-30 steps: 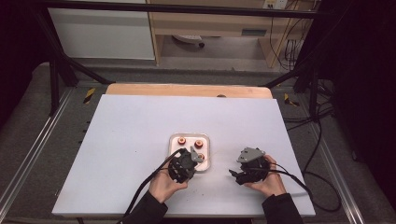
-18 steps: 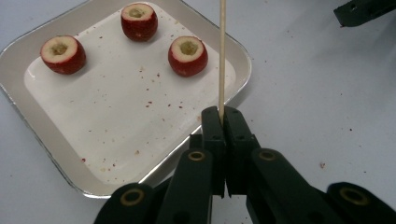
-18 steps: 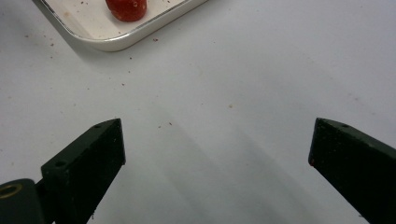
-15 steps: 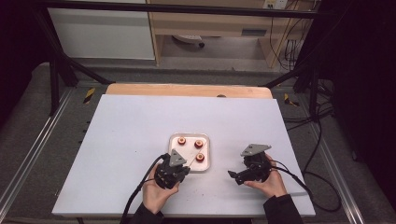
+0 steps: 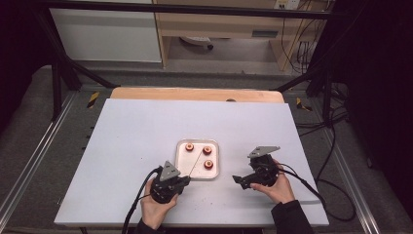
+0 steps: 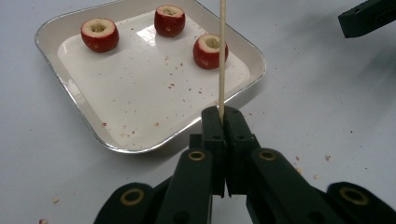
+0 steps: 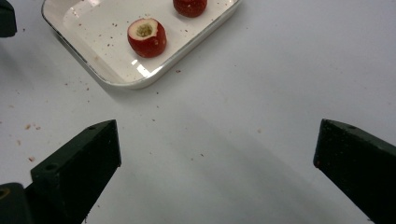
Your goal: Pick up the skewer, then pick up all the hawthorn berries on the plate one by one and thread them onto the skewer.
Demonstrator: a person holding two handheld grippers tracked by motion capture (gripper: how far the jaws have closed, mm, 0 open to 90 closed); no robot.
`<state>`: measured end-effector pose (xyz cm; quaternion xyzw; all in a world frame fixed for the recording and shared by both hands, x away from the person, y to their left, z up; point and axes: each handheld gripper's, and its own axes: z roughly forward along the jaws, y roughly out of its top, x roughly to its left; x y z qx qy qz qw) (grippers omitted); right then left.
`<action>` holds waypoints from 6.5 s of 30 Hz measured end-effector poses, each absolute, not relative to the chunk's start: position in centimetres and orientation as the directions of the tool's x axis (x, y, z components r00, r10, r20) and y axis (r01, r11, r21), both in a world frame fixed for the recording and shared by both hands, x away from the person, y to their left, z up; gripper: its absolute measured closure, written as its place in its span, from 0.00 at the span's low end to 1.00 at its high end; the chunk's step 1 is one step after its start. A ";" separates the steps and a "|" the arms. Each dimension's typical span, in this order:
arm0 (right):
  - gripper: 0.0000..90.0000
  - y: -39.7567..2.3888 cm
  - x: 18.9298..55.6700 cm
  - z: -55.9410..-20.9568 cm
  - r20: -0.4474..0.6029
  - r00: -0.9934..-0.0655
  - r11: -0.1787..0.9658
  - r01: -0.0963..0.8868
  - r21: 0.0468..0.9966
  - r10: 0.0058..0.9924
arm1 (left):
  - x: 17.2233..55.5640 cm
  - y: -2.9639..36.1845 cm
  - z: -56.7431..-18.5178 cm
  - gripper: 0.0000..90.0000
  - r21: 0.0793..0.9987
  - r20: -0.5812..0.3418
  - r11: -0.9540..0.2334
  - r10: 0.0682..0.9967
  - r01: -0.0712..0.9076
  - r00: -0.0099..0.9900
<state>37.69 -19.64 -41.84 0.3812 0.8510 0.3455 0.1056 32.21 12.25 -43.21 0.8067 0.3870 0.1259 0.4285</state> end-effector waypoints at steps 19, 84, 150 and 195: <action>0.03 -15.5 39.4 -40.3 0.103 -0.674 0.463 0.602 0.651 0.731 | 31.3 14.6 -44.5 0.98 0.803 -0.141 -0.302 0.740 0.513 0.657; 0.66 -8.1 43.2 -41.4 0.212 -0.581 0.440 0.766 0.469 0.786 | 30.9 15.2 -45.2 0.98 0.794 -0.138 -0.320 0.732 0.516 0.667; 0.66 -13.2 39.5 -39.3 0.542 -0.600 -0.247 0.505 0.827 0.588 | 30.4 7.7 -44.6 0.98 0.785 -0.407 -0.022 0.736 0.619 0.542; 0.67 -11.3 36.9 -42.5 0.516 -0.643 -0.079 0.581 0.810 0.566 | 32.8 8.6 -43.3 0.98 0.806 -0.349 -0.048 0.766 0.590 0.540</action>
